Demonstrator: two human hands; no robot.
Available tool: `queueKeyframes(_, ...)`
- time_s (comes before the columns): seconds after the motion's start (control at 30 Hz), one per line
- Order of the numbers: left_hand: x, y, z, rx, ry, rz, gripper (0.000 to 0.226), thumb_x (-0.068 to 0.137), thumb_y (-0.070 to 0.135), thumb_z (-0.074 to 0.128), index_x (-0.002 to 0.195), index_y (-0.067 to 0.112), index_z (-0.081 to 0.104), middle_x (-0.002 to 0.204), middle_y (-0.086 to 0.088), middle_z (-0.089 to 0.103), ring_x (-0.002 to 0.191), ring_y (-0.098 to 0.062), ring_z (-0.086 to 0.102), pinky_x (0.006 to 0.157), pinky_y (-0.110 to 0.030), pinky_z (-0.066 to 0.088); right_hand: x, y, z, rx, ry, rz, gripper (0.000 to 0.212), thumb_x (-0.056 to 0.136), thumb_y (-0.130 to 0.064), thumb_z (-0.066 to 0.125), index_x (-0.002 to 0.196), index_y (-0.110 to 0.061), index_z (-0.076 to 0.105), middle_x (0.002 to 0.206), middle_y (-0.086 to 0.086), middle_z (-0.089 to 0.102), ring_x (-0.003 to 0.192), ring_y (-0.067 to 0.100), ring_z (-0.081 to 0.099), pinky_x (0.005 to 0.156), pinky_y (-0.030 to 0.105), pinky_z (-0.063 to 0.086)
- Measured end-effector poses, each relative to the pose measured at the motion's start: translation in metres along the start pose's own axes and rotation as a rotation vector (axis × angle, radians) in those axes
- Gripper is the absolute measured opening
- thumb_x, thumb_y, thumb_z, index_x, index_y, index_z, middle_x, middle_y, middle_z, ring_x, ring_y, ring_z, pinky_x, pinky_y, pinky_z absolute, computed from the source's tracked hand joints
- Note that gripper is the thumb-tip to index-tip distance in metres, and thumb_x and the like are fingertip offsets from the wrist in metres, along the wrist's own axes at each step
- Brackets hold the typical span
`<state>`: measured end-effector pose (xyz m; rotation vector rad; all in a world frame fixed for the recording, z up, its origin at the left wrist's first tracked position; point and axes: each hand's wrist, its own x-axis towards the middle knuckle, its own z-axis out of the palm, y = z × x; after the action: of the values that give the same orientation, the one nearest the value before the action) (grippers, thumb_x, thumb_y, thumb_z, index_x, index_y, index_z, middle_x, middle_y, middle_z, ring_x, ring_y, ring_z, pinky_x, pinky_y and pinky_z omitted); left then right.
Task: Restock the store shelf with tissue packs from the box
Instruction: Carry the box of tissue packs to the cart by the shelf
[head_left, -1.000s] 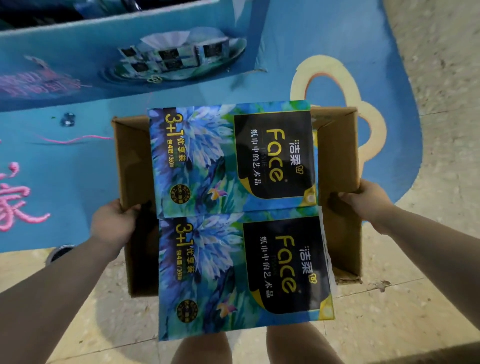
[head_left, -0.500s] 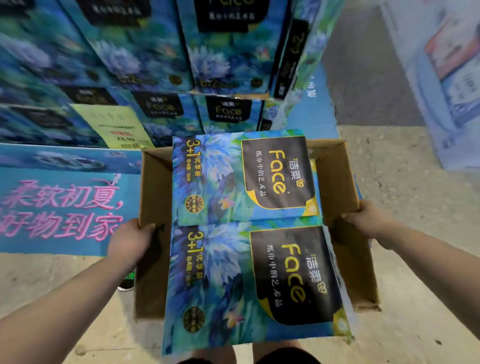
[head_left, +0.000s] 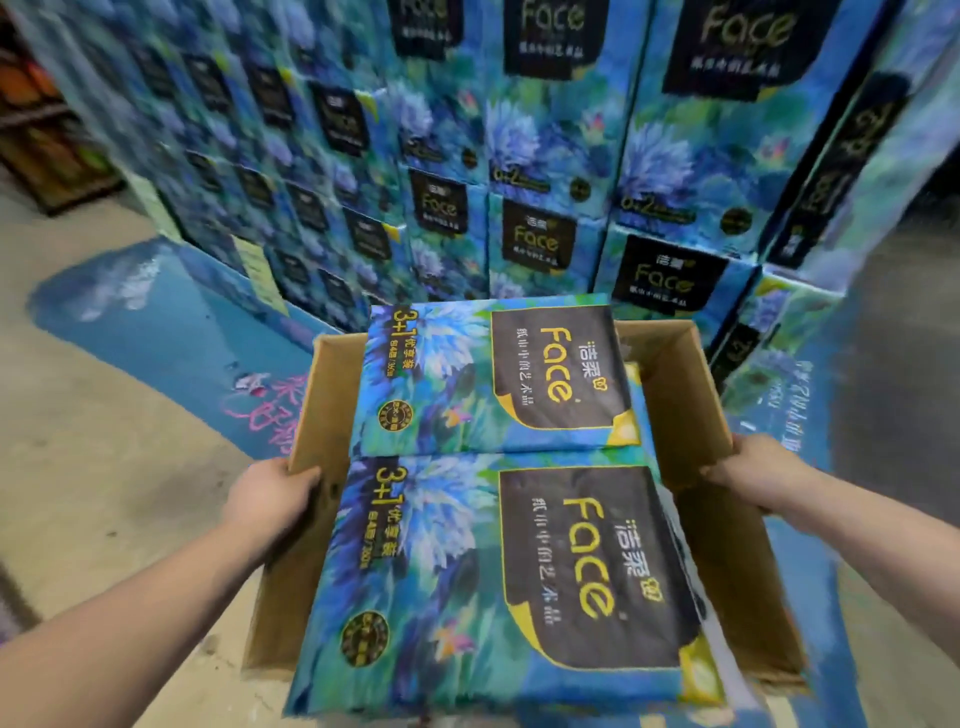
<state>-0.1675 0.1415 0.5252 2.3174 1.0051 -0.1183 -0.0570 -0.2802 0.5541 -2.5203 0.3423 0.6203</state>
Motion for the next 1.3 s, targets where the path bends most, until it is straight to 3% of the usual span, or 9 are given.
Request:
queueKeyframes(0.2,-0.08,-0.068,-0.069,-0.045,0.228,-0.181,0.033,0.092,0.022,0.057,0.094,-0.011,0.064,0.102,-0.03,0.064,0.101,-0.042,0.059,0.072,-0.036,0.04,-0.028,-0.088,0.006,-0.148,-0.072,-0.262,0.009,0.084,-0.01,0.062,0.087,-0.002,0.059,0.069,0.016,0.058,0.052,0.025,0.051,0.044,0.024,0.037)
queueKeyframes(0.33,-0.136,-0.134,-0.114,-0.071,0.356,-0.319,0.033,0.089,0.028,0.061,0.084,-0.005,0.062,0.103,-0.03,0.065,0.099,-0.04,0.06,0.071,-0.035,0.04,-0.063,-0.151,0.032,-0.209,-0.131,-0.42,0.01,0.081,-0.008,0.062,0.075,-0.002,0.055,0.061,0.015,0.052,0.05,0.023,0.049,0.048,0.025,0.035)
queueKeyframes(0.5,-0.209,-0.219,-0.171,-0.104,0.471,-0.496,0.027,0.086,0.03,0.061,0.082,0.004,0.065,0.098,-0.023,0.068,0.095,-0.034,0.064,0.073,-0.034,0.045,-0.131,-0.232,0.087,-0.314,-0.229,-0.636,0.014,0.086,-0.011,0.063,0.084,0.003,0.063,0.068,0.015,0.06,0.051,0.022,0.054,0.046,0.023,0.039)
queueKeyframes(0.57,-0.237,-0.256,-0.195,-0.11,0.514,-0.57,0.026,0.086,0.032,0.062,0.08,0.006,0.065,0.098,-0.022,0.068,0.094,-0.033,0.064,0.073,-0.034,0.046,-0.168,-0.263,0.116,-0.401,-0.257,-0.77,0.023,0.09,-0.012,0.059,0.1,0.008,0.063,0.075,0.012,0.057,0.056,0.014,0.048,0.05,0.021,0.04)
queueKeyframes(0.67,-0.275,-0.319,-0.231,-0.113,0.554,-0.664,0.032,0.087,0.034,0.061,0.087,0.002,0.066,0.1,-0.023,0.067,0.095,-0.034,0.064,0.071,-0.032,0.044,-0.224,-0.304,0.162,-0.408,-0.319,-0.861,0.025,0.087,-0.007,0.059,0.105,0.011,0.061,0.08,0.012,0.052,0.062,0.022,0.045,0.053,0.022,0.037)
queueKeyframes(0.77,-0.312,-0.384,-0.264,-0.116,0.607,-0.739,0.027,0.084,0.033,0.063,0.074,0.008,0.062,0.098,-0.02,0.068,0.093,-0.032,0.064,0.07,-0.032,0.045,-0.29,-0.338,0.216,-0.478,-0.355,-0.943,0.014,0.083,-0.015,0.066,0.083,-0.002,0.061,0.083,0.014,0.058,0.066,0.022,0.055,0.052,0.025,0.04)
queueKeyframes(0.9,-0.352,-0.467,-0.313,-0.071,0.663,-0.816,0.029,0.086,0.031,0.061,0.064,0.011,0.056,0.087,-0.017,0.065,0.082,-0.03,0.061,0.065,-0.032,0.043,-0.375,-0.37,0.291,-0.439,-0.446,-1.024,0.027,0.07,-0.014,0.073,0.053,-0.013,0.053,0.063,0.008,0.059,0.053,0.017,0.052,0.04,0.021,0.037)
queueKeyframes(1.07,-0.399,-0.552,-0.363,-0.053,0.71,-0.918,0.029,0.088,0.034,0.061,0.081,0.006,0.066,0.079,-0.011,0.061,0.072,-0.025,0.054,0.062,-0.028,0.039,-0.462,-0.402,0.374,-0.422,-0.586,-1.022,0.024,0.084,0.003,0.06,0.063,-0.007,0.054,0.06,0.007,0.055,0.048,0.015,0.051,0.033,0.014,0.037)
queueKeyframes(1.3,-0.421,-0.636,-0.401,-0.045,0.746,-1.021,0.032,0.089,0.036,0.06,0.092,0.004,0.067,0.097,-0.018,0.066,0.087,-0.03,0.061,0.068,-0.032,0.042,-0.539,-0.458,0.463,-0.447,-0.681,-1.029,0.007,0.088,-0.007,0.058,0.092,-0.003,0.053,0.077,0.013,0.058,0.065,0.021,0.055,0.052,0.026,0.044)
